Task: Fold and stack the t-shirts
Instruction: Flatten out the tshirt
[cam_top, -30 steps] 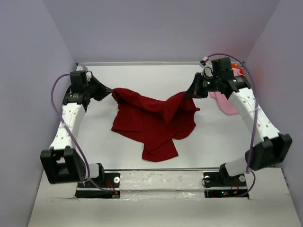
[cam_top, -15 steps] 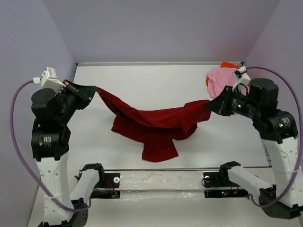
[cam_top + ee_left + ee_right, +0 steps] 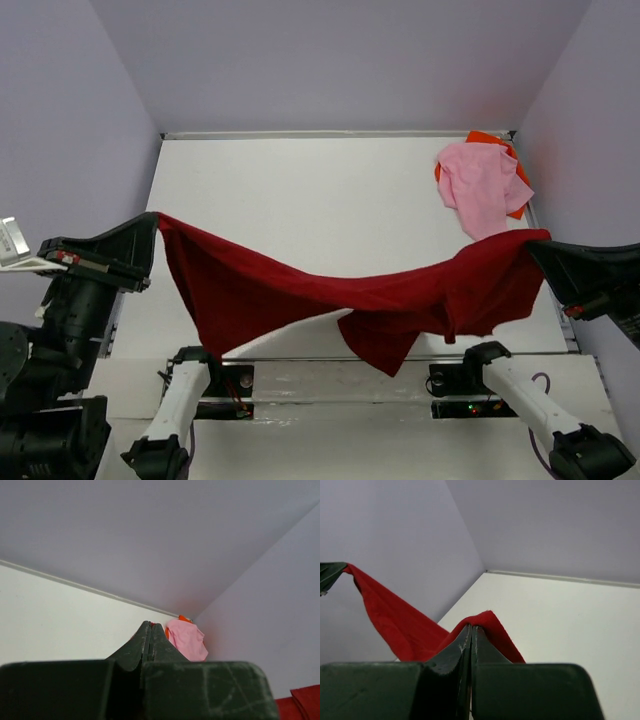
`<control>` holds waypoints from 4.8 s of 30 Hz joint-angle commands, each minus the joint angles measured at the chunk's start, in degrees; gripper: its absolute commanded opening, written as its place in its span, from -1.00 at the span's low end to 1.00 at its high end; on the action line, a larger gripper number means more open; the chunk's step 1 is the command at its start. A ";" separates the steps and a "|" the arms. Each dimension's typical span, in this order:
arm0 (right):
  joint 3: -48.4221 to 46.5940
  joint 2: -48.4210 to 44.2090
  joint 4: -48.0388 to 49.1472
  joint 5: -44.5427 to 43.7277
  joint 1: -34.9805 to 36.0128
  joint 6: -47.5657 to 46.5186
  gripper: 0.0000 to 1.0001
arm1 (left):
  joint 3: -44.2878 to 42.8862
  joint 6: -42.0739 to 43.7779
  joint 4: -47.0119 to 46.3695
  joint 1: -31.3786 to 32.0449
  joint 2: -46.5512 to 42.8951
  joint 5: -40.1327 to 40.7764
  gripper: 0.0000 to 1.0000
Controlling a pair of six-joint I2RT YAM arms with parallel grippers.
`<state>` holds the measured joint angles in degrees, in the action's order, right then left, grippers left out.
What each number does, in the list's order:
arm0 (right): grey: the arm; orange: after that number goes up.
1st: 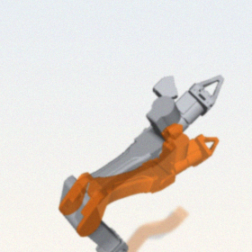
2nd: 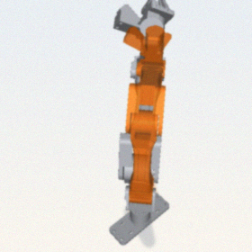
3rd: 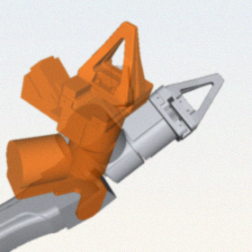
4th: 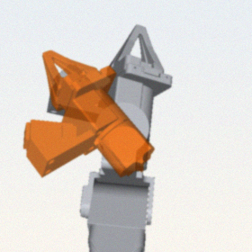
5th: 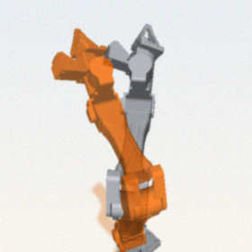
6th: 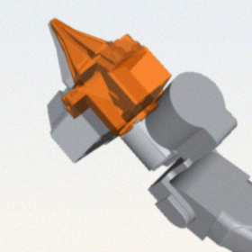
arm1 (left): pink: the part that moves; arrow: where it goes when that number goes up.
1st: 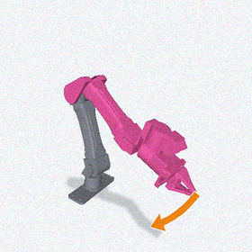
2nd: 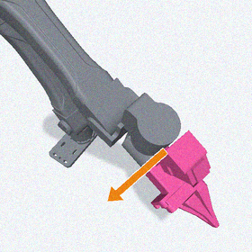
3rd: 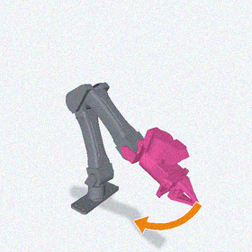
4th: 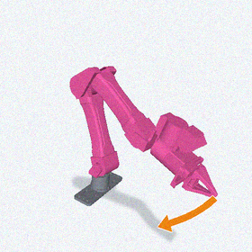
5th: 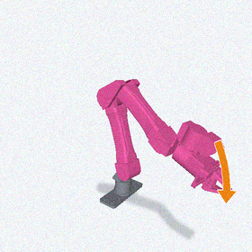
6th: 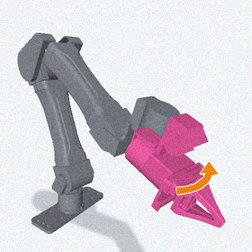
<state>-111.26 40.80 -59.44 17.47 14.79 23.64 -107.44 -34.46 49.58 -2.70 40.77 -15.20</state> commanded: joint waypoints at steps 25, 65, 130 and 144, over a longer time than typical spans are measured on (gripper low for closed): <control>39.45 8.84 10.75 -26.01 0.07 -5.80 -1.00 | 39.57 0.36 -6.41 4.19 4.48 21.63 -1.00; 5.64 83.29 29.47 -18.89 -7.58 -4.57 -1.00 | 8.31 7.38 -24.01 -3.80 76.19 12.66 -1.00; 33.46 75.93 12.77 -3.32 -3.54 -0.88 -0.77 | 34.11 13.72 -11.70 7.79 71.03 11.86 0.85; 53.17 57.91 11.10 -8.68 -1.78 3.26 -0.72 | 52.51 12.84 -13.11 9.12 53.62 12.74 0.87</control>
<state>-60.18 101.30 -45.34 14.87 12.86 26.65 -57.47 -21.28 32.51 6.37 96.05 -3.57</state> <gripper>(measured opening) 0.133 0.931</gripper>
